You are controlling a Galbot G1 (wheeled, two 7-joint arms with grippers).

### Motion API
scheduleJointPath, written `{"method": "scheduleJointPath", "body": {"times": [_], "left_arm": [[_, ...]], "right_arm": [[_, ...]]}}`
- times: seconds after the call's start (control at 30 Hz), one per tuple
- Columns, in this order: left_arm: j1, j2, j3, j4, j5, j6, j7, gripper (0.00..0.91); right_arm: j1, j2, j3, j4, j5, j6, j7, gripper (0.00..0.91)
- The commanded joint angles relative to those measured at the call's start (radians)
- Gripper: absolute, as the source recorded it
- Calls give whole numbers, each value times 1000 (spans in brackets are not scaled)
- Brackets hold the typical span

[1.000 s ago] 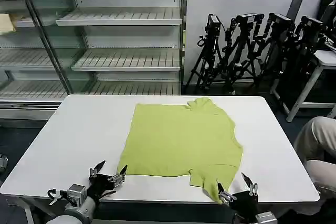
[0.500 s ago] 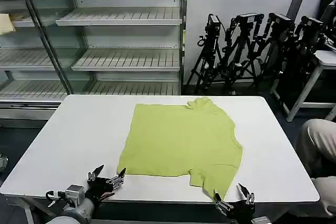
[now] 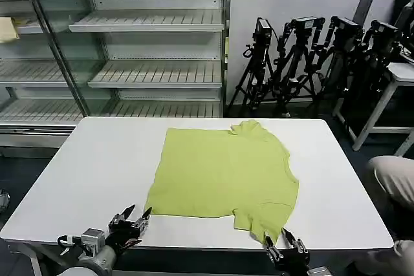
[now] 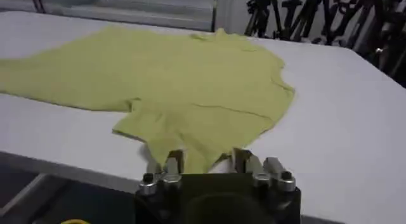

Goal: Fold and organize the clothes.

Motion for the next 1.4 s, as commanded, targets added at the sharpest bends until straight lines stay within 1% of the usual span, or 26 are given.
{"method": "scheduleJointPath", "body": {"times": [0.03,0.37,0.4,0.5,0.53,0.57,0.8,0.9,1.03,1.17,1.23,1.4], "left_arm": [[2,-7,4,-3,-2,6,18,20],[-40,2,20,-14,-1,-3,30,10],[-54,4,19,-15,-1,-5,31,20],[-98,16,16,-13,-12,2,31,10],[-120,22,18,-9,-20,5,31,20],[-132,24,20,-5,-23,4,30,10],[-262,18,54,95,-60,-1,27,20],[-308,2,88,157,-60,-16,28,10],[-364,-16,102,208,-69,-17,26,20],[-402,-22,119,247,-77,-23,19,10],[-411,-26,121,256,-80,-23,18,20],[-433,-32,121,289,-84,-24,15,20]], "right_arm": [[1,0,-4,-6,14,-13,1,0],[40,-13,4,2,16,9,-11,0],[55,-19,15,8,22,8,-10,0],[110,-35,45,14,63,-5,-9,0],[133,-37,52,10,69,-13,-10,0],[145,-37,56,5,72,-18,-10,0],[315,-36,63,-74,133,-44,-19,0],[416,-20,50,-138,133,-52,-29,0],[537,-7,16,-213,137,-67,-44,0],[611,-1,-24,-274,126,-68,-63,0],[641,0,-37,-315,117,-68,-68,0],[689,-2,-48,-386,104,-64,-83,0]]}}
